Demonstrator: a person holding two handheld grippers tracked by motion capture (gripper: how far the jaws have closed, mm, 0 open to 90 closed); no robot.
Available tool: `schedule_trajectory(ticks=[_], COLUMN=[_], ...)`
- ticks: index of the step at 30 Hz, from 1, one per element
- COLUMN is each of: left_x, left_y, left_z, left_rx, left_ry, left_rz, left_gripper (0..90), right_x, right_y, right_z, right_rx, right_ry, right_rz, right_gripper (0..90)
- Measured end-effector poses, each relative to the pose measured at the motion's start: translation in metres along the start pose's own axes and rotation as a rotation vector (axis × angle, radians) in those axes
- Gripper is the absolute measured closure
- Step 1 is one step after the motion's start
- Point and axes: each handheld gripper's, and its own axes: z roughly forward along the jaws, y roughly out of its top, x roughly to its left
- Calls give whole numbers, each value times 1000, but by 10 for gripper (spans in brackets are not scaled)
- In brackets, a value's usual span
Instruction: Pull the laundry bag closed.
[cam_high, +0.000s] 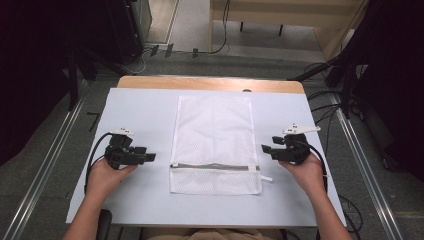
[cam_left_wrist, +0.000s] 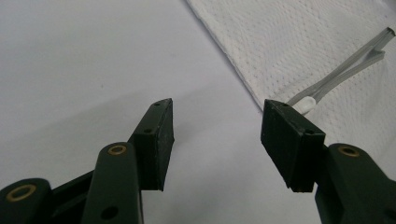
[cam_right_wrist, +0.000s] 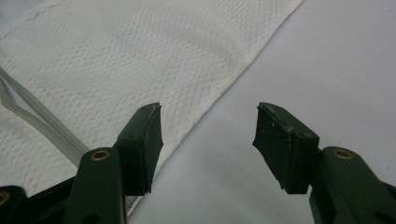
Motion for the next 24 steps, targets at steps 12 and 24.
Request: schedule_trajectory(ticks=[12,24], left_x=[1,0], left_y=[1,1], left_z=[1,3], left_rx=[0,5], left_ry=[-9,-5], left_rz=[5,10], left_gripper=[420,408], right_x=[3,4], right_y=[0,-1], right_z=[1,3], right_rx=[10,29], right_ry=[41,27], right_rz=[17,9], right_gripper=[437,445])
